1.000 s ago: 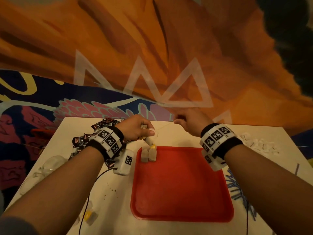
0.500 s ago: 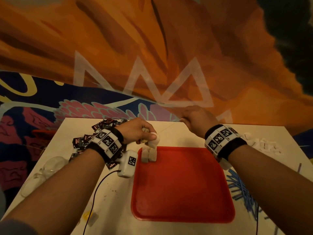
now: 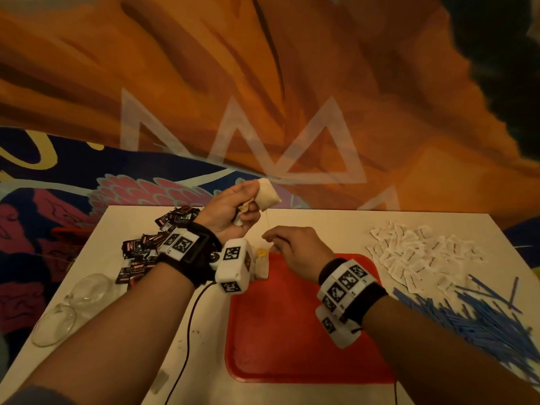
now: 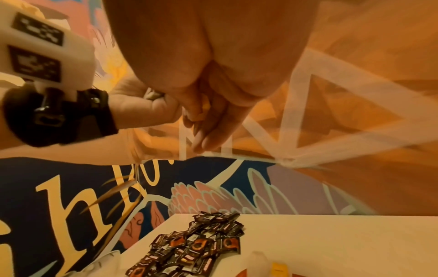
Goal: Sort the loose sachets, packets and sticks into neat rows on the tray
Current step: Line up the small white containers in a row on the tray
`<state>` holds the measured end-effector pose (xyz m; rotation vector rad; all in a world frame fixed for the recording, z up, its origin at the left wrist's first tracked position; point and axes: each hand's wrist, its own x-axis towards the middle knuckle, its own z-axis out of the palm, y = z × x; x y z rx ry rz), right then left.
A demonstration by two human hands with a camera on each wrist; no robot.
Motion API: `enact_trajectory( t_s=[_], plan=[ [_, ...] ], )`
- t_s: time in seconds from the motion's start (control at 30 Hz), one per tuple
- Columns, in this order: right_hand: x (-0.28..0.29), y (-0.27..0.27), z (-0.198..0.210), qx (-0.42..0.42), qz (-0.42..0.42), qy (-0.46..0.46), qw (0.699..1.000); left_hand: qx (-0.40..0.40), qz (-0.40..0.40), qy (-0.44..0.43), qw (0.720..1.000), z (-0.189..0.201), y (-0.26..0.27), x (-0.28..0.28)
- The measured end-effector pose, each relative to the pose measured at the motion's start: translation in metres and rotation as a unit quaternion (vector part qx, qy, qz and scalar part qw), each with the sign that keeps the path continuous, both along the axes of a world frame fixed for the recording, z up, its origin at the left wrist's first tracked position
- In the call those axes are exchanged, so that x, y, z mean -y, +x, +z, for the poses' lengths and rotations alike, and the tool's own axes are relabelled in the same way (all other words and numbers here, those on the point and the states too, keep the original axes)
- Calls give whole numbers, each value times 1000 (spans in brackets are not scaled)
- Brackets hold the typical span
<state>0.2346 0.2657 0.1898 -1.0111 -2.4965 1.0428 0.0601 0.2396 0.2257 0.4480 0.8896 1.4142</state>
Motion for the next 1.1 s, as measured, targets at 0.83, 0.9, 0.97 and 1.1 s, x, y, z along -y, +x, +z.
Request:
enact_trajectory(
  t_s=[0.83,0.9,0.97,1.1],
  plan=[
    [3,13,2,-26,-83,26,996,-294,18,-108,950,-25,-3,-8],
    [-1,11,9,-61,-97,13,993,-350,-5,-92,932,-29,3,-4],
    [-4,8,16,-88,-111,-2,990,-376,-14,-78,923,-32,9,0],
    [-14,6,21,-107,-146,-29,983,-394,-31,-57,917,-39,15,5]
  ],
)
